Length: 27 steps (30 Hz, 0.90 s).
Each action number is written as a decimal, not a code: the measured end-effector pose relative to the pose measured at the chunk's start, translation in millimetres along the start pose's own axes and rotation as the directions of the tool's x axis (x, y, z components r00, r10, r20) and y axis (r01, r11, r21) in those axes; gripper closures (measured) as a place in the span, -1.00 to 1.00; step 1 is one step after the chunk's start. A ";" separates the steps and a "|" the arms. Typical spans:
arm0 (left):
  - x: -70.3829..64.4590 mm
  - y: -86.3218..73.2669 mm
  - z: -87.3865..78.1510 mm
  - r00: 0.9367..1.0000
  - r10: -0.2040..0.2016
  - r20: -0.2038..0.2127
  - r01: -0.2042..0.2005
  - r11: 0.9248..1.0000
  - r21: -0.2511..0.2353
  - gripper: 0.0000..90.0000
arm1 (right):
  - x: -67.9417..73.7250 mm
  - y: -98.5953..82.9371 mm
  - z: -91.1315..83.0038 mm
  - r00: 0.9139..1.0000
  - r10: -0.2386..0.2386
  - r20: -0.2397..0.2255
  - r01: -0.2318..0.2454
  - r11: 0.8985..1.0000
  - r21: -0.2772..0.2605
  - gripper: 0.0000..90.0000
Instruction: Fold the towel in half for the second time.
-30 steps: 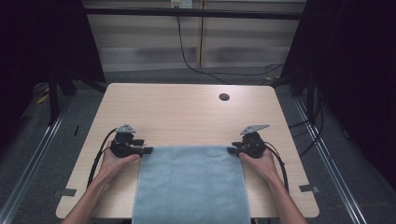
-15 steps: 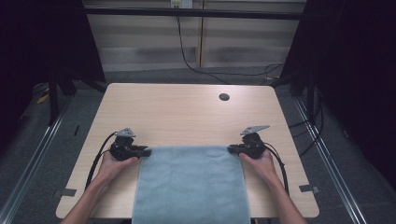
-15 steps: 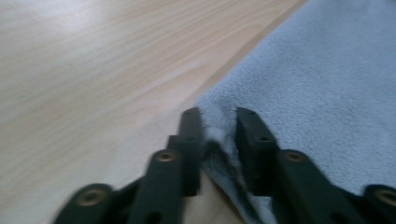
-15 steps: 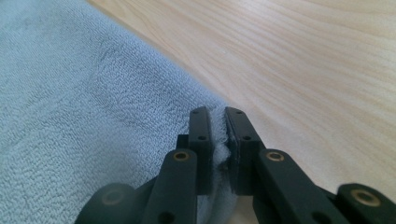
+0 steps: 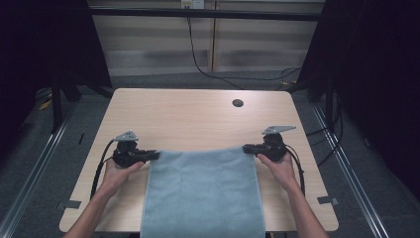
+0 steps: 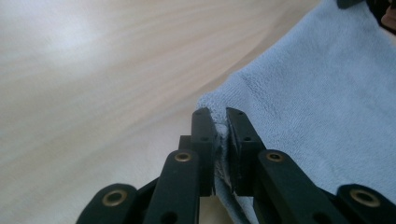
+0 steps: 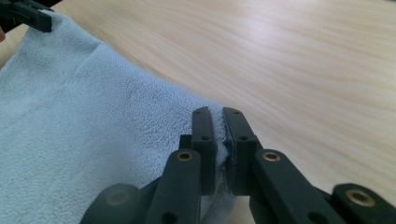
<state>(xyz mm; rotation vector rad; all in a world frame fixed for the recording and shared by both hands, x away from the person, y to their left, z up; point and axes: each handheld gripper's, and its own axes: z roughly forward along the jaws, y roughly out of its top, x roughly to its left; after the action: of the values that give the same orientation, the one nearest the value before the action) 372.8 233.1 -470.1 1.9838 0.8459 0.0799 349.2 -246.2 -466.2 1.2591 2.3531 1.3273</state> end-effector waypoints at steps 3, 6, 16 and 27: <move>0.1 14.8 -5.1 1.000 0.016 -0.017 -0.017 1.000 -0.021 0.85 | -1.7 13.3 -6.7 1.000 -0.012 0.010 0.012 1.000 -0.024 0.88; 1.8 30.3 -6.5 0.999 0.008 -0.032 -0.010 0.998 -0.055 0.85 | -1.8 29.2 -16.0 1.000 -0.009 0.024 0.011 0.998 -0.066 0.88; 6.0 66.2 -10.0 0.998 0.035 -0.055 -0.038 0.998 -0.057 0.85 | -7.7 61.4 -22.0 0.999 -0.013 0.040 0.018 0.993 -0.117 0.89; 3.7 104.7 -31.3 0.995 0.031 -0.096 -0.047 0.984 -0.172 0.86 | -13.6 107.9 -41.4 0.995 -0.029 0.097 0.045 0.986 -0.163 0.90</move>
<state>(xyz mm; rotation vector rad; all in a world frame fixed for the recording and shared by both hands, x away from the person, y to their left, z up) 419.1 225.5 -371.4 1.8433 0.8310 0.2623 400.9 -255.2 -362.3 1.1967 2.1434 1.3867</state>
